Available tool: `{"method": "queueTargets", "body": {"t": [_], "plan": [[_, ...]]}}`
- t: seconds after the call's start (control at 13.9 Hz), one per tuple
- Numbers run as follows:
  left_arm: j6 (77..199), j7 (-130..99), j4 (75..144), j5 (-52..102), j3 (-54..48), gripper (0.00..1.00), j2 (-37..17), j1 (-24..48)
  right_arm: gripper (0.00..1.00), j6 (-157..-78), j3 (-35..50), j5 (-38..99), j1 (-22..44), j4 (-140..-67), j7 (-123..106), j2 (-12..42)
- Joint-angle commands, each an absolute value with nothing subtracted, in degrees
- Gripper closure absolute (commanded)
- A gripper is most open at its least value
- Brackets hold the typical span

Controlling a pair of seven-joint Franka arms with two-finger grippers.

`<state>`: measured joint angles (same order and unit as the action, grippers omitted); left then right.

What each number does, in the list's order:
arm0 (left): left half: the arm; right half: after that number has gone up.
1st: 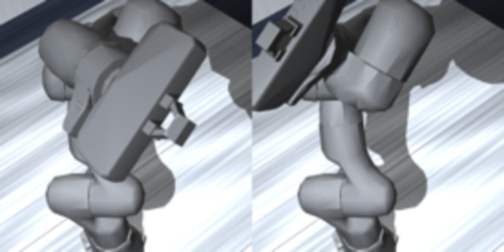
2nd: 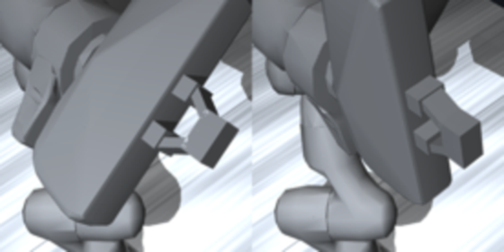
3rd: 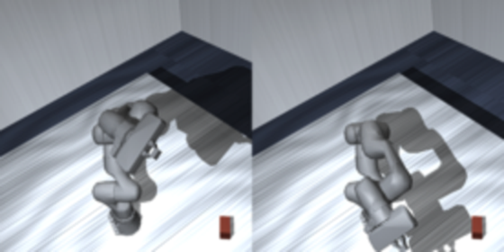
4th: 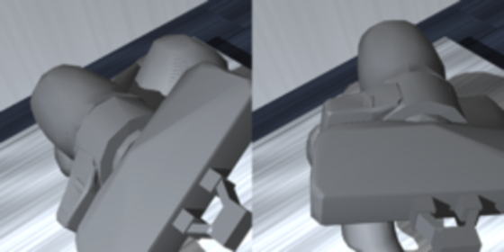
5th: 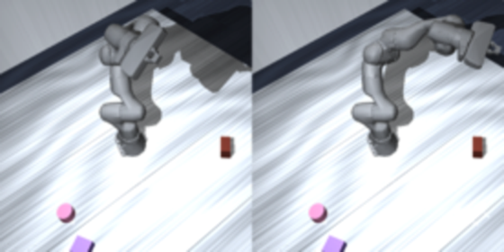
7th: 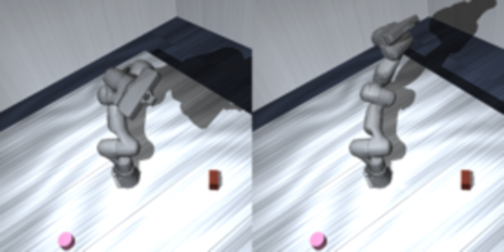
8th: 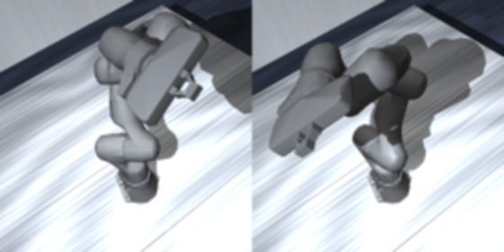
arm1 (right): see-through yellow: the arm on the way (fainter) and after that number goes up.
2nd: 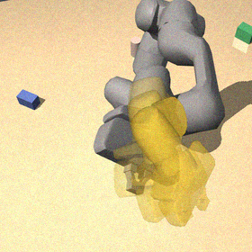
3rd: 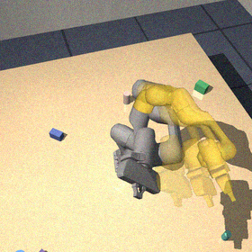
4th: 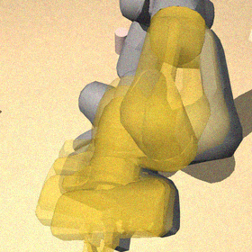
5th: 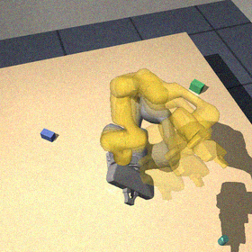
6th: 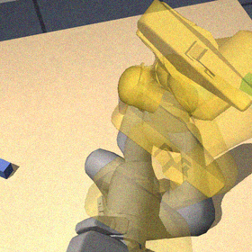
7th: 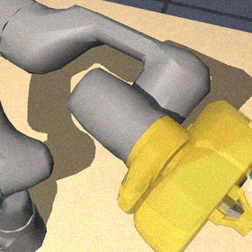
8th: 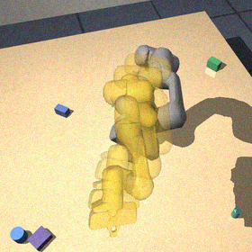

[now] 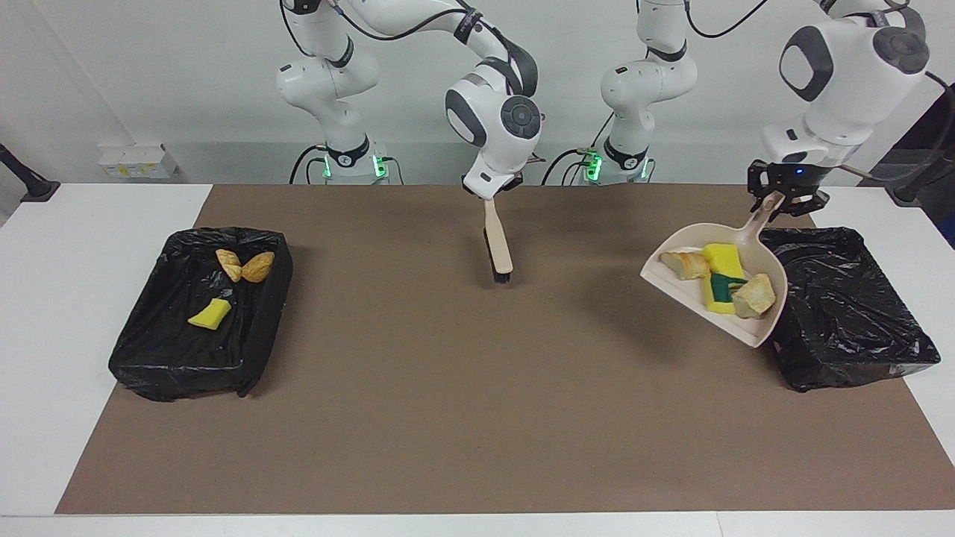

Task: Sweep and dump trash in bin
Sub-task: 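Dump the dustpan with the left gripper while the right gripper drops the brush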

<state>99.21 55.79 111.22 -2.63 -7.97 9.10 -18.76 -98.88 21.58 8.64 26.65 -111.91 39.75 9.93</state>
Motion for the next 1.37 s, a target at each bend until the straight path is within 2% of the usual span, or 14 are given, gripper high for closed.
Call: {"method": "queueTargets", "body": {"t": [0.0, 0.14, 0.43, 0.65, 0.79, 1.01, 1.08, 1.15, 1.3], "plan": [[100.1, 61.75, 103.38, -2.19, -8.7, 1.0, 3.79, -24.51, 1.0, -102.29, 21.71, 12.82, 28.11, -118.9, 43.67, 4.49], [102.38, 67.4, 100.47, -2.89, -7.92, 1.0, 1.77, -27.84, 1.0, -108.51, 21.71, 14.41, 31.19, -123.37, 47.7, 2.74], [106.0, 70.64, 94.33, -11.14, -7.74, 1.0, -3.24, -31.38, 1.0, -113.37, 21.71, 16.96, 32.17, -125.06, 47.99, 2.46], [108.7, 78.81, 89.57, -12.74, -5.8, 1.0, -8.59, -34.09, 1.0, -121.53, 21.71, 18.01, 34.63, -128.05, 47.38, 2.9], [113.44, 82.95, 88.6, -16.15, -5.8, 1.0, -11.15, -35.15, 1.0, -121.99, 21.71, 19.42, 34.54, -128.23, 45.45, 2.99], [116.71, 83.4, 88.59, -22.04, -4.93, 1.0, -11.95, -35.86, 1.0, -121.9, 21.62, 19.6, 34.19, -128.41, 43.42, 2.99], [118.02, 84.37, 88.59, -24.41, -4.57, 1.0, -12.13, -36.03, 0.88, -121.9, 21.62, 19.6, 34.19, -128.41, 43.33, 3.16], [119.95, 85.33, 88.68, -26.43, -4.48, 1.0, -12.3, -36.04, 0.79, -121.9, 21.53, 19.6, 34.1, -128.15, 42.9, 3.43], [121.99, 85.87, 88.68, -32.14, -4.57, 1.0, -12.48, -35.77, 0.75, -121.55, 21.45, 19.51, 33.32, -126.83, 42.36, 4.3]]}}
